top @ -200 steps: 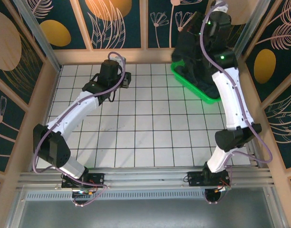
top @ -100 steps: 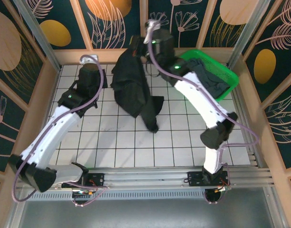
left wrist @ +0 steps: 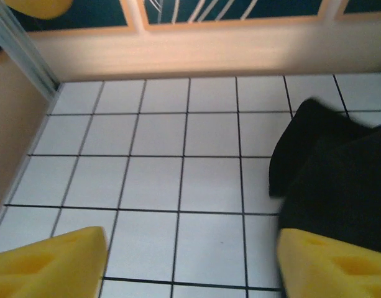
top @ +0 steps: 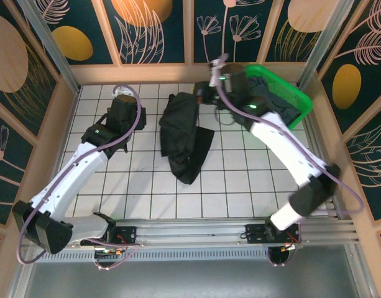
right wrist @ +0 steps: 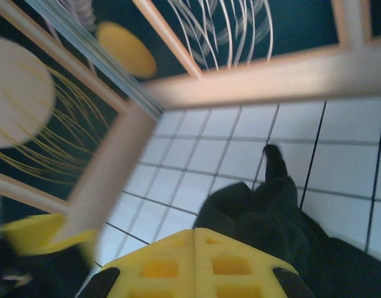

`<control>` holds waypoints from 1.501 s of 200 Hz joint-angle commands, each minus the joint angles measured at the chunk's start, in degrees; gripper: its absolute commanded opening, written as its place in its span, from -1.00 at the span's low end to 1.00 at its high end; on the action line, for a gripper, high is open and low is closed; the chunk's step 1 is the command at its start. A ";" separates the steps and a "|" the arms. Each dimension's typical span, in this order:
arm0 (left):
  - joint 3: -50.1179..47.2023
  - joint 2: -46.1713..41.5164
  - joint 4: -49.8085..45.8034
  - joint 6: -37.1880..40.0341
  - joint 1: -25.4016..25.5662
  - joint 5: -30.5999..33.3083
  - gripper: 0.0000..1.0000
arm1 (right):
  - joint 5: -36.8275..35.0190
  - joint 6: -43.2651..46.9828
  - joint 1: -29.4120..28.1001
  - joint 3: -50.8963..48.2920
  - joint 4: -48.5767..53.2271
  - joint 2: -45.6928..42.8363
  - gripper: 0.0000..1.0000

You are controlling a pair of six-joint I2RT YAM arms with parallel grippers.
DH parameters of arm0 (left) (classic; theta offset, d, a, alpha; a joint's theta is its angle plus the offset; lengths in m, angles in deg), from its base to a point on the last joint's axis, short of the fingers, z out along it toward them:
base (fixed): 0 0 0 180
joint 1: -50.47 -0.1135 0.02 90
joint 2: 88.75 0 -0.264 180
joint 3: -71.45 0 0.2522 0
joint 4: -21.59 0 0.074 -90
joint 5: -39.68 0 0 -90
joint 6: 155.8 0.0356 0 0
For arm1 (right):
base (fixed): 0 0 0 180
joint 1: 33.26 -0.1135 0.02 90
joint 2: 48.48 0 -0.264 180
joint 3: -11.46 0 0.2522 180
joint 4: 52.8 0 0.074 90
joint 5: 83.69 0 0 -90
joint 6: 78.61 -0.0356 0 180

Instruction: Fold and stack the t-shirts

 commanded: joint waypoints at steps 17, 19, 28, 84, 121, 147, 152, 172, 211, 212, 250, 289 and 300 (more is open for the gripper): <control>3.87 7.74 7.34 -34.66 0.12 -14.16 0.66 | 4.68 -1.75 7.25 -6.96 2.74 -11.62 -1.00; 3.98 8.12 7.82 -34.90 0.12 -15.25 0.66 | 4.69 -1.88 7.49 -7.04 2.96 -11.69 -1.00; 4.38 10.36 9.86 -35.88 0.07 -19.34 0.65 | 4.10 -2.52 7.85 -7.42 3.32 -11.53 -1.00; 6.33 14.24 7.26 -37.46 0.12 -19.81 0.53 | -0.37 -4.77 -0.30 -1.44 -6.51 -3.23 -1.00; 6.28 10.31 1.04 -36.68 0.12 -10.90 0.41 | 1.88 -4.67 -6.40 14.53 -9.86 9.94 -1.00; 6.70 6.66 -7.44 -39.85 0.12 2.05 0.36 | 1.28 -5.19 -8.39 31.38 -10.90 19.62 -1.00; 6.68 5.71 -8.79 -40.55 0.12 4.78 0.38 | 0.90 -5.27 -8.55 35.02 -10.74 21.52 -1.00; 6.68 1.14 -10.58 -41.10 0.10 13.38 0.42 | -1.29 -6.53 -8.38 49.37 -8.57 27.74 -1.00; 8.57 -3.08 -9.66 -38.67 0.12 20.92 0.48 | -6.07 -7.40 -6.47 50.68 -3.88 23.83 -1.00; 8.63 -3.09 -9.60 -38.69 0.12 20.97 0.49 | -6.08 -7.40 -6.36 49.95 -3.92 23.32 -1.00; 7.20 -3.36 -6.33 -38.51 0.12 18.77 0.49 | -4.98 -10.64 -2.97 6.41 -8.37 -1.19 -1.00; 6.86 -0.07 -4.66 -36.92 0.07 13.71 0.45 | -6.26 -18.72 8.99 -25.23 2.21 -14.77 -0.58; 6.94 1.15 -4.53 -36.75 0.12 12.37 0.41 | -6.62 -19.35 12.66 -29.48 6.34 -15.07 -0.17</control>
